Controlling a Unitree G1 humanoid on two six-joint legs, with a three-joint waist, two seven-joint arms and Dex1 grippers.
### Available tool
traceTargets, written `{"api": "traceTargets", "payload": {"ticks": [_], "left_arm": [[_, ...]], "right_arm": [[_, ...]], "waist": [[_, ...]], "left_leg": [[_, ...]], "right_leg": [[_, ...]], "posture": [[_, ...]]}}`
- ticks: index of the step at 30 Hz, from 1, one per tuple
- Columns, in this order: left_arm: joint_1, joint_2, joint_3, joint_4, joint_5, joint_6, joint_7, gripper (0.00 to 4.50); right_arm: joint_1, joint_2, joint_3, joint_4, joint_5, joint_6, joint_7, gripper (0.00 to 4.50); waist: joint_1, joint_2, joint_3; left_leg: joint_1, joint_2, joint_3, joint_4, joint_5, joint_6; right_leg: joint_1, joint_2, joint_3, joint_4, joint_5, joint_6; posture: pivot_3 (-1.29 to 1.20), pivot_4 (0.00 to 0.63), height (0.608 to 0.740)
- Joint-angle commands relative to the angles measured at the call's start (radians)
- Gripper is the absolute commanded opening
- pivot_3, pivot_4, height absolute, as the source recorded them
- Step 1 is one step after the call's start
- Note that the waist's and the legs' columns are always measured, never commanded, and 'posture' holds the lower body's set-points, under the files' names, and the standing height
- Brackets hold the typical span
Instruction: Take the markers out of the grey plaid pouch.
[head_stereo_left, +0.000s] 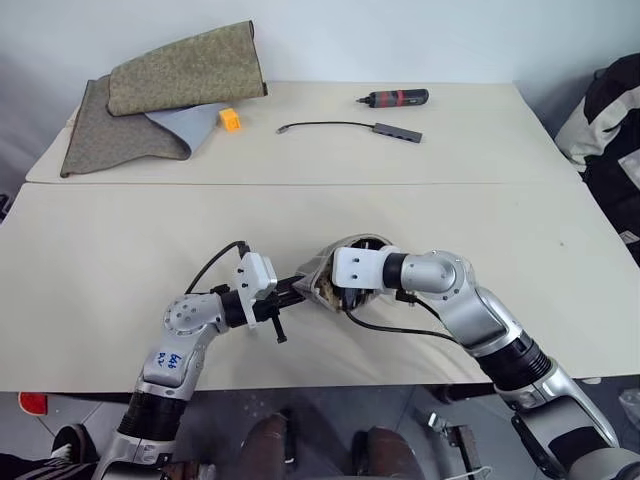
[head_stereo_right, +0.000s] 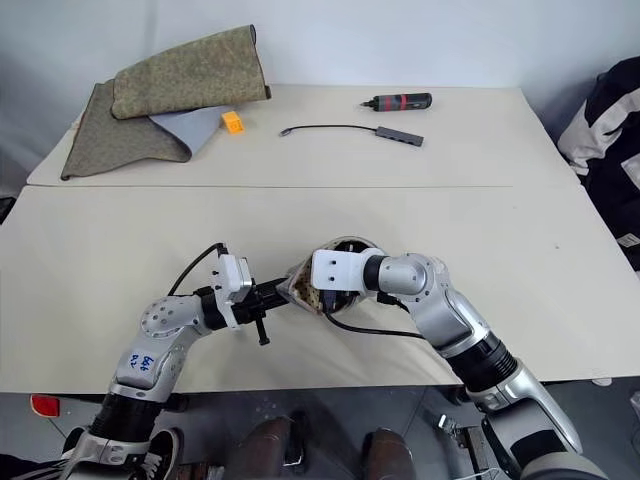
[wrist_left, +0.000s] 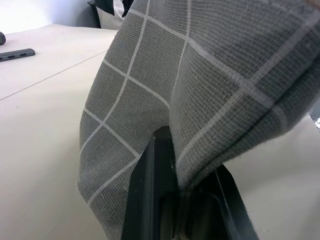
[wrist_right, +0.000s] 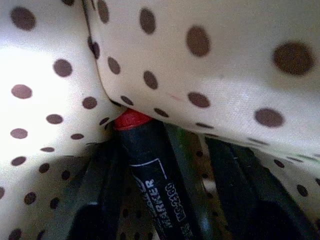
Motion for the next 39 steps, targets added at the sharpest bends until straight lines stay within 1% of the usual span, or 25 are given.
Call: {"api": "traceTargets", "payload": {"ticks": [1, 3, 4, 8, 11, 16, 20, 22, 23, 27, 30, 32, 35, 39], "left_arm": [[-0.015, -0.012, -0.014, -0.067, -0.014, -0.034, -0.008, 0.00], [-0.012, -0.005, -0.009, -0.061, -0.008, -0.039, -0.006, 0.00], [-0.011, -0.003, -0.006, -0.059, -0.006, -0.041, -0.005, 0.00], [-0.015, 0.013, 0.018, -0.031, 0.000, -0.059, -0.002, 0.00], [-0.016, 0.033, 0.029, -0.006, 0.009, -0.077, -0.006, 0.00], [-0.017, 0.045, 0.027, 0.002, 0.017, -0.090, 0.003, 0.00], [-0.009, 0.054, 0.025, 0.009, 0.019, -0.099, -0.001, 0.00], [-0.007, 0.054, 0.030, 0.016, 0.019, -0.103, 0.003, 0.00], [-0.007, 0.058, 0.031, 0.023, 0.027, -0.115, 0.004, 0.00], [-0.026, 0.047, 0.048, 0.061, 0.044, -0.140, 0.040, 0.00], [-0.050, 0.012, 0.077, 0.055, -0.021, -0.085, 0.067, 0.00], [-0.054, -0.011, 0.076, 0.021, -0.090, -0.012, 0.064, 0.00], [-0.065, -0.036, 0.081, -0.009, -0.136, 0.060, 0.079, 0.00], [-0.067, -0.043, 0.072, -0.011, -0.123, 0.088, 0.092, 0.00]], "right_arm": [[0.009, -0.005, -0.024, -0.047, 0.016, 0.009, 0.018, 1.43], [0.013, -0.017, -0.044, -0.072, 0.028, 0.016, 0.028, 0.80], [0.016, -0.020, -0.054, -0.082, 0.034, 0.018, 0.032, 0.67], [0.038, -0.055, -0.113, -0.148, 0.101, 0.040, 0.078, 0.65], [0.045, -0.054, -0.172, -0.203, 0.179, 0.088, 0.093, 0.65], [0.049, -0.057, -0.210, -0.249, 0.257, 0.117, 0.111, 0.65], [0.047, -0.068, -0.240, -0.248, 0.300, 0.142, 0.105, 0.65], [0.051, -0.088, -0.257, -0.256, 0.336, 0.155, 0.129, 0.65], [0.057, -0.089, -0.274, -0.266, 0.378, 0.187, 0.143, 0.65], [0.080, -0.137, -0.262, -0.300, 0.427, 0.186, 0.193, 0.65], [0.095, -0.163, -0.183, -0.299, 0.332, 0.071, 0.180, 0.65], [0.091, -0.165, -0.110, -0.283, 0.237, 0.019, 0.152, 0.65], [0.081, -0.169, -0.051, -0.266, 0.159, -0.050, 0.149, 0.65], [0.069, -0.114, -0.079, -0.276, 0.203, -0.052, 0.132, 0.65]], "waist": [[0.000, 0.000, 0.000], [0.000, 0.000, 0.000], [0.000, 0.000, 0.000], [0.000, 0.000, 0.000], [0.000, 0.000, 0.000], [0.000, 0.000, 0.000], [0.001, 0.000, 0.000], [0.001, 0.000, 0.000], [0.001, 0.000, 0.000], [0.001, 0.000, 0.000], [0.001, 0.000, 0.000], [0.000, 0.000, 0.000], [0.000, 0.000, 0.000], [0.000, 0.000, 0.000]], "left_leg": [[0.000, 0.000, 0.000, 0.000, 0.000, 0.000], [0.000, 0.000, 0.000, 0.000, 0.000, 0.000], [0.000, 0.000, 0.000, 0.000, 0.000, 0.000], [0.000, 0.000, 0.000, 0.000, 0.000, 0.000], [0.000, 0.000, 0.000, 0.000, 0.000, 0.000], [0.000, 0.000, 0.000, 0.000, 0.000, 0.000], [0.000, 0.000, 0.000, 0.000, 0.000, 0.000], [0.000, 0.000, 0.000, 0.000, 0.000, 0.000], [0.000, 0.000, 0.000, 0.000, 0.000, 0.000], [0.000, 0.000, 0.000, 0.000, 0.000, 0.000], [0.000, 0.000, 0.000, 0.000, 0.000, 0.000], [0.000, 0.000, 0.000, 0.000, 0.000, 0.000], [0.000, 0.000, 0.000, 0.000, 0.000, 0.000], [0.000, 0.000, 0.000, 0.000, 0.000, 0.000]], "right_leg": [[0.000, 0.000, 0.000, 0.000, 0.000, 0.000], [0.000, 0.000, 0.000, 0.000, 0.000, 0.000], [0.000, 0.000, 0.000, 0.000, 0.000, 0.000], [0.000, 0.000, 0.000, 0.000, 0.000, 0.000], [0.000, 0.000, 0.000, -0.001, 0.000, 0.000], [0.000, 0.000, 0.000, -0.001, 0.000, 0.000], [0.000, 0.000, 0.000, -0.001, 0.000, 0.000], [0.000, 0.000, 0.000, -0.001, 0.000, 0.000], [0.000, 0.000, 0.000, -0.001, 0.000, 0.000], [0.000, 0.000, 0.000, -0.001, 0.000, 0.000], [0.000, -0.001, -0.001, -0.001, 0.000, 0.000], [0.000, -0.001, 0.000, -0.001, 0.000, 0.000], [0.000, 0.000, 0.000, -0.001, 0.000, 0.000], [0.000, 0.000, 0.000, -0.001, 0.000, 0.000]], "posture": [[0.00, 0.150, 0.740], [0.00, 0.150, 0.740], [0.00, 0.150, 0.740], [0.00, 0.150, 0.740], [0.00, 0.150, 0.740], [0.00, 0.150, 0.740], [0.00, 0.150, 0.740], [0.00, 0.150, 0.740], [0.00, 0.150, 0.740], [0.00, 0.150, 0.740], [0.00, 0.150, 0.740], [0.00, 0.150, 0.740], [0.00, 0.150, 0.740], [0.00, 0.150, 0.740]]}}
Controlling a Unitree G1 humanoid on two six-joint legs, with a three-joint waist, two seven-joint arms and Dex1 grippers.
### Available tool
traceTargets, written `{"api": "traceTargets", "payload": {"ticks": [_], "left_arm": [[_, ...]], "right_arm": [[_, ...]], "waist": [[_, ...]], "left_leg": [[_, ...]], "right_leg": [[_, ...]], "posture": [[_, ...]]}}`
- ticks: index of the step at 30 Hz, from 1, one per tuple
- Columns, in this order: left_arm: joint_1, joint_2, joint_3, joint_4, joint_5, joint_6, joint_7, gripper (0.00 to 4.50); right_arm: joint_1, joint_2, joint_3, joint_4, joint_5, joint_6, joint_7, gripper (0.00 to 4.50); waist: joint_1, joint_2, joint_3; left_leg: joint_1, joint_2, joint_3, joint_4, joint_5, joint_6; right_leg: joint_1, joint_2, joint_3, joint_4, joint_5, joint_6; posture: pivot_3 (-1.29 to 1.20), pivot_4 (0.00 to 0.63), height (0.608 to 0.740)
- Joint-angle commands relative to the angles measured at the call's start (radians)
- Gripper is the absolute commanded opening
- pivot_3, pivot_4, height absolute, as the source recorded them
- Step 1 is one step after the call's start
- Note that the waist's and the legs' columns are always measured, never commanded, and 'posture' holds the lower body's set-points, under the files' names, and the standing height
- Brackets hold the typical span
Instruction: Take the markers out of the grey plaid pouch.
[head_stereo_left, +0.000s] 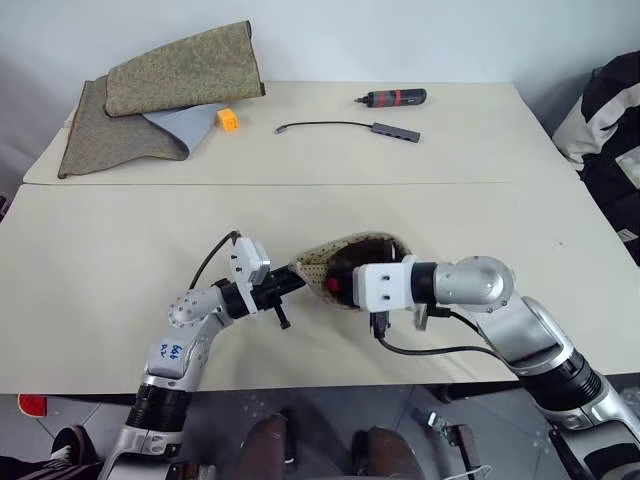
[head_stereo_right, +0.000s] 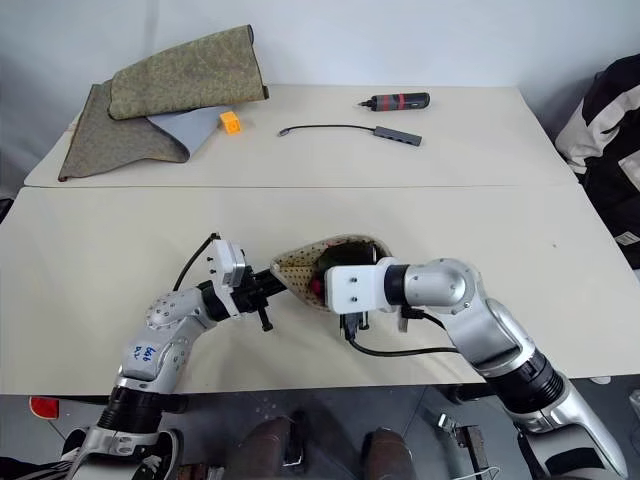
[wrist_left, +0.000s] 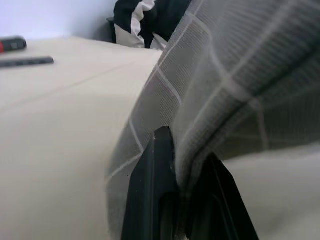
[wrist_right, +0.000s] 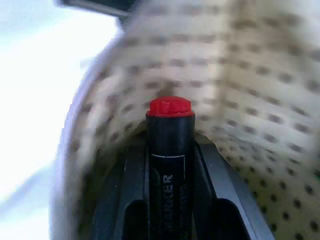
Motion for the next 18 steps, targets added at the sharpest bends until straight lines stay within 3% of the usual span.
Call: {"api": "traceTargets", "payload": {"ticks": [1, 9, 18], "left_arm": [[-0.019, 0.005, 0.001, -0.047, 0.012, -0.023, 0.007, 0.00], [0.013, 0.040, -0.016, -0.044, 0.067, -0.070, -0.021, 0.00], [0.025, 0.071, 0.021, -0.025, 0.064, -0.086, -0.027, 0.00]], "right_arm": [[-0.023, 0.062, -0.054, -0.033, 0.081, 0.003, -0.021, 0.65], [-0.042, 0.117, -0.196, -0.035, 0.248, 0.120, -0.045, 0.65], [-0.145, 0.139, -0.448, -0.063, 0.614, 0.458, -0.123, 0.65]], "waist": [[0.000, 0.000, 0.000], [0.003, 0.000, 0.000], [0.000, 0.000, 0.000]], "left_leg": [[0.000, 0.000, 0.000, 0.000, 0.000, 0.000], [0.000, -0.001, -0.002, 0.001, 0.000, 0.000], [0.000, 0.000, -0.002, 0.000, 0.000, 0.000]], "right_leg": [[0.000, 0.000, 0.000, 0.000, 0.000, 0.000], [0.001, 0.000, -0.001, 0.000, 0.000, 0.000], [0.001, 0.000, -0.001, 0.000, 0.000, 0.000]], "posture": [[0.00, 0.150, 0.740], [0.00, 0.150, 0.740], [0.00, 0.150, 0.740]]}}
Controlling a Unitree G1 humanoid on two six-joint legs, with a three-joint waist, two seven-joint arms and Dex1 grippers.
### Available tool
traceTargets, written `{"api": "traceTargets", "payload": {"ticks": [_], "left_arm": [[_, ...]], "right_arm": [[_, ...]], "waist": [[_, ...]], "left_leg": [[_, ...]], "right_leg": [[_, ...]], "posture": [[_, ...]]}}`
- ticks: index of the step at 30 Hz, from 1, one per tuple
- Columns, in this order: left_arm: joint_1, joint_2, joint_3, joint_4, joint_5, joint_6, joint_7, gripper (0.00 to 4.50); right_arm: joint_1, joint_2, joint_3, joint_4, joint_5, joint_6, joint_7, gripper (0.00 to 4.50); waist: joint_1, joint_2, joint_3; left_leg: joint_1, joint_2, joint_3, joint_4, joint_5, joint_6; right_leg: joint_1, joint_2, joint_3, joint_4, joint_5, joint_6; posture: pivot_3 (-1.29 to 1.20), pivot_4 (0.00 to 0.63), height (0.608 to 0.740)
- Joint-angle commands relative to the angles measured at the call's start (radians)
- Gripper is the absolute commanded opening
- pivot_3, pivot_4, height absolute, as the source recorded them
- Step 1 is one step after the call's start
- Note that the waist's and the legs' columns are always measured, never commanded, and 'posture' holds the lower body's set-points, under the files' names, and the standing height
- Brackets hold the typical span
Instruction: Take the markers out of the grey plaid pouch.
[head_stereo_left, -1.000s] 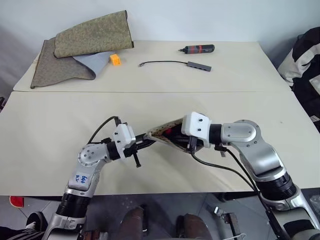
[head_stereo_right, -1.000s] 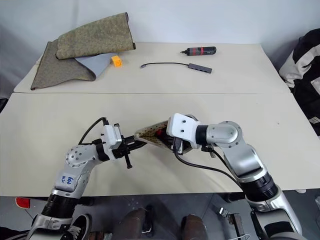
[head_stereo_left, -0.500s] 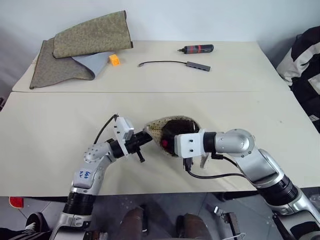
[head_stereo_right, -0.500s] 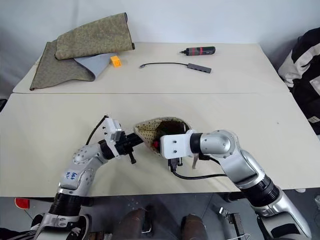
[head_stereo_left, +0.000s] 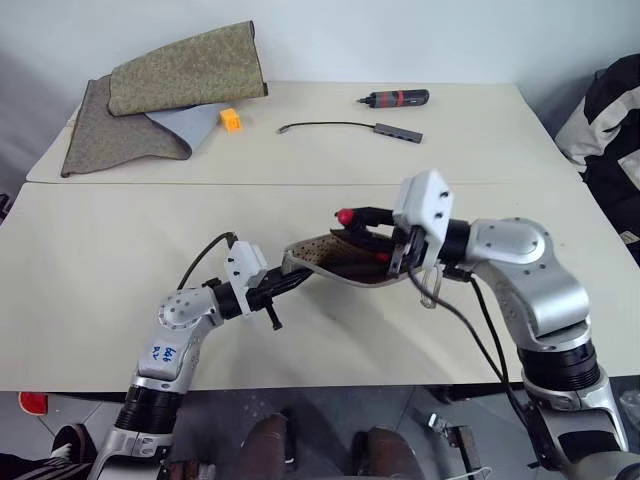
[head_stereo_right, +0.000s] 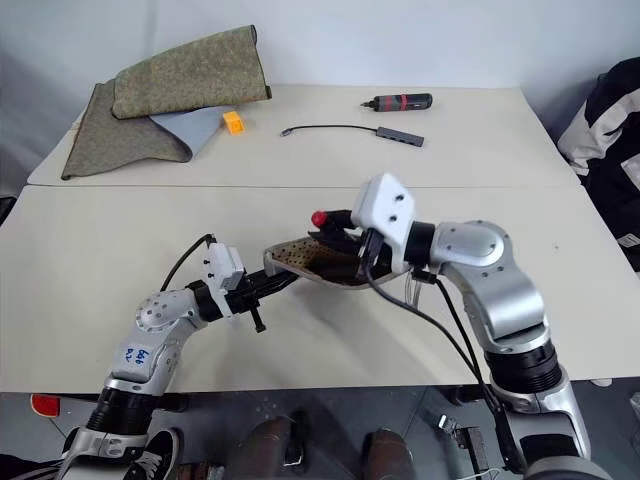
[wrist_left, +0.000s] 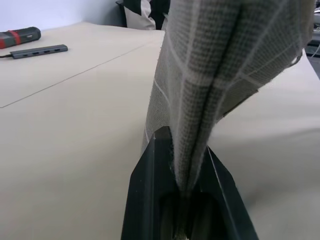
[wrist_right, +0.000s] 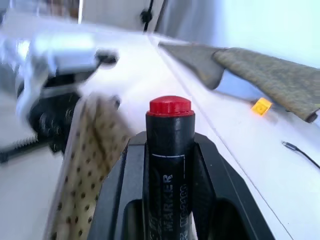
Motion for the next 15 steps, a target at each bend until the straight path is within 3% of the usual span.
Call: {"api": "traceTargets", "payload": {"ticks": [1, 5, 11, 15], "left_arm": [[0.013, 0.023, 0.041, -0.010, -0.018, -0.023, -0.013, 0.00], [0.023, 0.049, 0.090, 0.023, -0.037, -0.033, -0.025, 0.00], [0.027, 0.045, 0.104, 0.019, -0.042, -0.040, -0.027, 0.00], [0.018, 0.029, 0.097, 0.018, -0.040, -0.044, -0.024, 0.00]], "right_arm": [[-0.074, 0.015, -0.148, -0.025, 0.165, 0.123, -0.079, 0.65], [-0.164, -0.051, -0.284, 0.066, 0.247, 0.302, -0.203, 0.65], [-0.090, -0.276, -0.218, 0.249, 0.051, 0.333, -0.272, 0.65], [-0.060, -0.243, -0.247, 0.353, 0.042, 0.477, -0.388, 0.65]], "waist": [[0.000, 0.000, 0.000], [0.000, 0.000, 0.000], [0.005, 0.000, 0.000], [-0.002, 0.001, 0.000]], "left_leg": [[0.000, 0.000, 0.000, 0.000, 0.000, 0.000], [0.000, 0.000, 0.000, 0.000, 0.000, 0.000], [-0.002, -0.002, 0.001, -0.002, 0.000, 0.001], [-0.002, -0.001, 0.002, -0.003, 0.001, 0.001]], "right_leg": [[0.000, 0.000, 0.000, 0.000, 0.000, 0.000], [-0.001, 0.000, 0.000, 0.000, 0.000, 0.000], [-0.001, -0.002, 0.001, -0.008, 0.000, 0.000], [-0.001, -0.001, 0.000, -0.007, 0.000, 0.000]], "posture": [[0.00, 0.150, 0.740], [0.00, 0.150, 0.740], [0.00, 0.150, 0.740], [0.00, 0.150, 0.740]]}}
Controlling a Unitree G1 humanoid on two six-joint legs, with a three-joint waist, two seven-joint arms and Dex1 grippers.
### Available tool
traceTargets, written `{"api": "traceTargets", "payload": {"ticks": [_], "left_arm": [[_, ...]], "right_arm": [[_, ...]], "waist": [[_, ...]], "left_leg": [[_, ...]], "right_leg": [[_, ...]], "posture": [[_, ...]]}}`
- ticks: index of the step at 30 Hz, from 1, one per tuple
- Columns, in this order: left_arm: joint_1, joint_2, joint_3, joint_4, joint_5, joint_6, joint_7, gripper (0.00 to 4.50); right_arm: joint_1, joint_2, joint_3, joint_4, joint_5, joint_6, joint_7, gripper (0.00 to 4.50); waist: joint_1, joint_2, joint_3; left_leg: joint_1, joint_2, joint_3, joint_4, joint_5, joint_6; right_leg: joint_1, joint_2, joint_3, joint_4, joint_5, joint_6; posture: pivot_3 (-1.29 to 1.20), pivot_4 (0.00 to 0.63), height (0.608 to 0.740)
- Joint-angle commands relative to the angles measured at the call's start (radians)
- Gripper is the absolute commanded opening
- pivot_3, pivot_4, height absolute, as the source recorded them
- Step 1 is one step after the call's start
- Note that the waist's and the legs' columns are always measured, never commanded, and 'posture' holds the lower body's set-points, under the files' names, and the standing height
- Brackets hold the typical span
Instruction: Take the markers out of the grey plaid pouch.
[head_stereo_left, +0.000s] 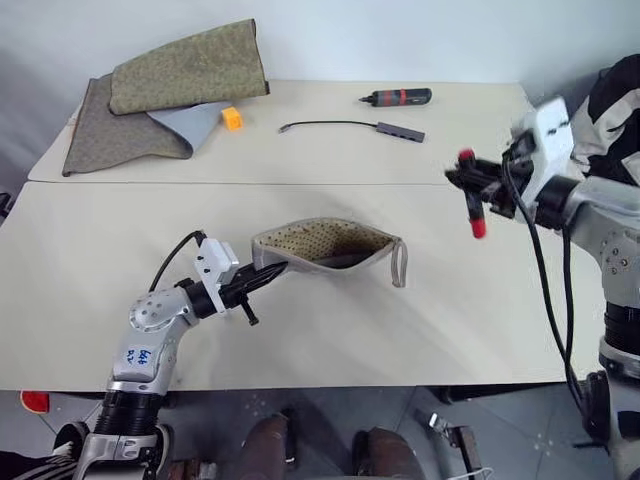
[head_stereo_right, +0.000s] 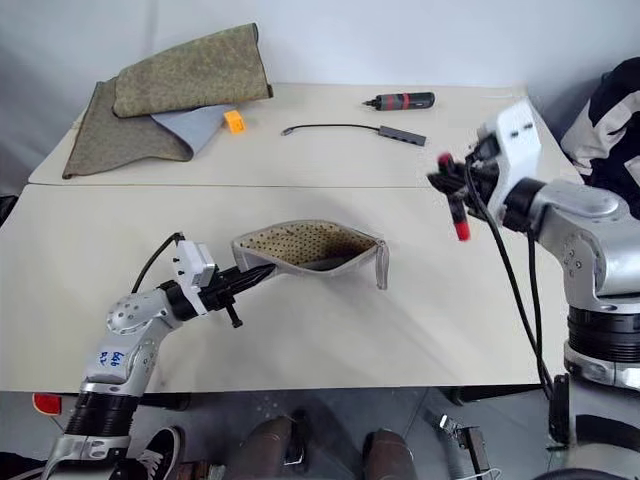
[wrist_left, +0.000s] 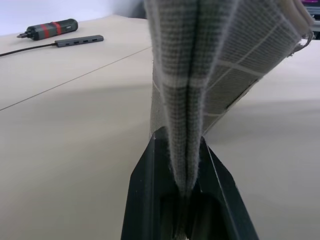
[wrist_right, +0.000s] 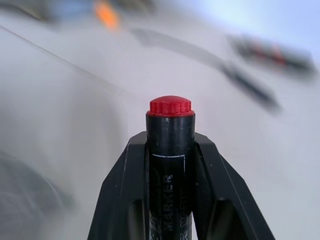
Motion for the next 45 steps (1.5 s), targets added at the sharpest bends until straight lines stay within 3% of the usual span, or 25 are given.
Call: {"api": "traceTargets", "payload": {"ticks": [1, 6, 10, 20, 30, 35, 39, 43, 45], "left_arm": [[-0.011, -0.012, 0.000, -0.015, -0.015, -0.018, -0.002, 0.00], [-0.012, -0.021, -0.003, -0.025, -0.016, -0.018, 0.002, 0.00], [-0.003, -0.024, -0.007, -0.035, -0.015, -0.018, 0.003, 0.00], [0.003, -0.026, -0.012, -0.045, -0.010, -0.020, 0.005, 0.00], [0.001, -0.028, -0.022, -0.046, -0.011, -0.024, 0.002, 0.00], [0.001, -0.028, -0.024, -0.048, -0.011, -0.023, 0.002, 0.00], [-0.004, -0.028, -0.026, -0.051, -0.013, -0.017, 0.004, 0.00], [-0.039, -0.034, -0.054, -0.066, -0.005, 0.015, 0.011, 0.00], [-0.054, -0.037, -0.057, -0.063, -0.001, 0.024, 0.018, 0.00]], "right_arm": [[0.029, 0.002, -0.012, 0.021, -0.028, 0.063, -0.064, 0.65], [0.117, -0.030, 0.120, 0.031, -0.097, 0.047, -0.035, 0.65], [0.132, 0.001, 0.112, 0.082, -0.102, 0.010, -0.029, 0.65], [0.115, 0.031, 0.108, 0.121, -0.126, -0.049, -0.035, 4.08], [0.120, 0.033, 0.081, 0.114, -0.124, -0.070, -0.036, 4.08], [0.062, 0.056, 0.044, 0.070, -0.122, -0.247, -0.025, 4.08], [-0.004, 0.090, -0.010, -0.073, 0.007, -0.327, 0.089, 4.08], [0.017, 0.089, 0.079, -0.334, 0.127, -0.391, 0.292, 4.08], [0.033, 0.095, 0.115, -0.380, 0.139, -0.389, 0.311, 3.70]], "waist": [[-0.002, 0.000, 0.000], [-0.001, 0.001, 0.000], [0.003, 0.001, 0.000], [0.001, 0.001, 0.000], [0.002, 0.001, 0.000], [0.001, 0.001, 0.000], [-0.002, 0.004, 0.002], [0.004, 0.004, 0.002], [0.005, 0.004, 0.002]], "left_leg": [[0.000, 0.001, 0.000, -0.001, 0.000, 0.000], [0.000, 0.001, 0.001, -0.001, 0.000, 0.000], [0.000, 0.000, 0.001, 0.000, 0.001, 0.000], [0.000, 0.001, 0.000, 0.000, 0.001, 0.000], [0.000, 0.001, 0.000, 0.000, 0.001, 0.000], [0.000, 0.001, 0.001, 0.000, 0.001, 0.000], [0.000, 0.001, 0.002, -0.001, 0.001, 0.000], [0.001, 0.002, -0.001, -0.002, 0.001, 0.000], [0.000, 0.001, -0.002, -0.002, 0.000, 0.000]], "right_leg": [[0.000, 0.001, 0.000, 0.001, 0.000, 0.000], [0.000, 0.001, 0.000, 0.000, 0.000, 0.000], [0.000, 0.000, 0.000, -0.001, 0.000, 0.000], [0.000, 0.001, 0.000, 0.000, 0.000, 0.000], [0.000, 0.001, 0.000, -0.001, 0.000, 0.000], [0.000, 0.001, 0.000, -0.001, 0.000, 0.000], [-0.001, 0.001, 0.001, 0.000, 0.000, 0.000], [0.001, 0.002, 0.000, 0.000, 0.000, 0.000], [0.001, 0.001, -0.001, 0.000, 0.000, 0.000]], "posture": [[0.00, 0.150, 0.740], [0.00, 0.150, 0.740], [0.00, 0.150, 0.740], [0.00, 0.150, 0.740], [0.00, 0.150, 0.740], [0.00, 0.150, 0.740], [0.00, 0.150, 0.740], [0.00, 0.150, 0.740], [0.00, 0.150, 0.740]]}}
